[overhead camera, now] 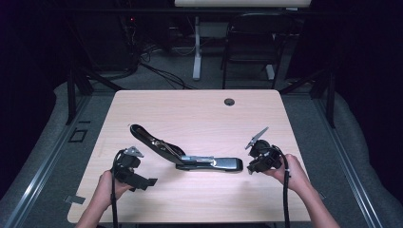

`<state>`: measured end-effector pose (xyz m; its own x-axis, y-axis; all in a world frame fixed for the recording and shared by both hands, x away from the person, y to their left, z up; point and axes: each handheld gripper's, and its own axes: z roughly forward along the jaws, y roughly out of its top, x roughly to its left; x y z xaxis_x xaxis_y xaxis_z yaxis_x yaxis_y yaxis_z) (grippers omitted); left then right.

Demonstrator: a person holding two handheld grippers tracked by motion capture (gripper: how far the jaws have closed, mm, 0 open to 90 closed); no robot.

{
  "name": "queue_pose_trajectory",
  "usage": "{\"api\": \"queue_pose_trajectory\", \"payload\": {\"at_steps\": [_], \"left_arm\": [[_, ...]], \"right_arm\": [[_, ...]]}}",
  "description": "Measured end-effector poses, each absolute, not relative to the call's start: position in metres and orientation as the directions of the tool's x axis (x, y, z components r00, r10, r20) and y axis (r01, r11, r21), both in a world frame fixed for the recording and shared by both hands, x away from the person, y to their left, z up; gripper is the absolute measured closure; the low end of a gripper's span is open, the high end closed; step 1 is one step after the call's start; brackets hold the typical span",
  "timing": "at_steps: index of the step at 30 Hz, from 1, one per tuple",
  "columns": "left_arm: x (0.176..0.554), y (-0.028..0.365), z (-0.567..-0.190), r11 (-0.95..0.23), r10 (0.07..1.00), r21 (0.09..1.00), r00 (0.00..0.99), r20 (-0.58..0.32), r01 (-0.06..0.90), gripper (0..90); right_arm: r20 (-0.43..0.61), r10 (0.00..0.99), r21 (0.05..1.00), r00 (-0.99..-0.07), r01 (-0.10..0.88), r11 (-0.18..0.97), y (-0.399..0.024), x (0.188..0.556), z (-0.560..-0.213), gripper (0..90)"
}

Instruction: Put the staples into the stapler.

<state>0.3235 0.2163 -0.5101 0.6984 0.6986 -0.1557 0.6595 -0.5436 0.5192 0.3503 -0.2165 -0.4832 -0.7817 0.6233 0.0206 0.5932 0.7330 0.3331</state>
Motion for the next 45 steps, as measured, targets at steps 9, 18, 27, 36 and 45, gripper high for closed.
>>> {"api": "queue_pose_trajectory", "payload": {"at_steps": [9, 18, 27, 36, 45], "left_arm": [[0.325, 0.219, -0.512, -0.532, 0.708, 0.52, 0.688, -0.159, 0.668, 0.0], [0.326, 0.221, -0.512, -0.526, 0.714, 0.522, 0.683, -0.158, 0.671, 0.0], [0.327, 0.221, -0.513, -0.527, 0.712, 0.523, 0.684, -0.16, 0.67, 0.0], [0.327, 0.221, -0.513, -0.526, 0.712, 0.521, 0.683, -0.163, 0.672, 0.0], [0.328, 0.221, -0.514, -0.524, 0.711, 0.52, 0.683, -0.168, 0.674, 0.0]], "right_arm": [[0.004, 0.59, 0.353, -0.807, 0.553, 0.754, -0.209, 0.357, -0.479, 78.5], [-0.001, 0.569, 0.376, -0.822, 0.527, 0.762, -0.206, 0.365, -0.472, 78.5], [-0.014, 0.551, 0.395, -0.834, 0.502, 0.77, -0.199, 0.372, -0.46, 78.5], [-0.013, 0.532, 0.419, -0.846, 0.479, 0.772, -0.191, 0.378, -0.452, 78.5], [-0.004, 0.491, 0.441, -0.871, 0.439, 0.782, -0.183, 0.386, -0.447, 78.5]]}}
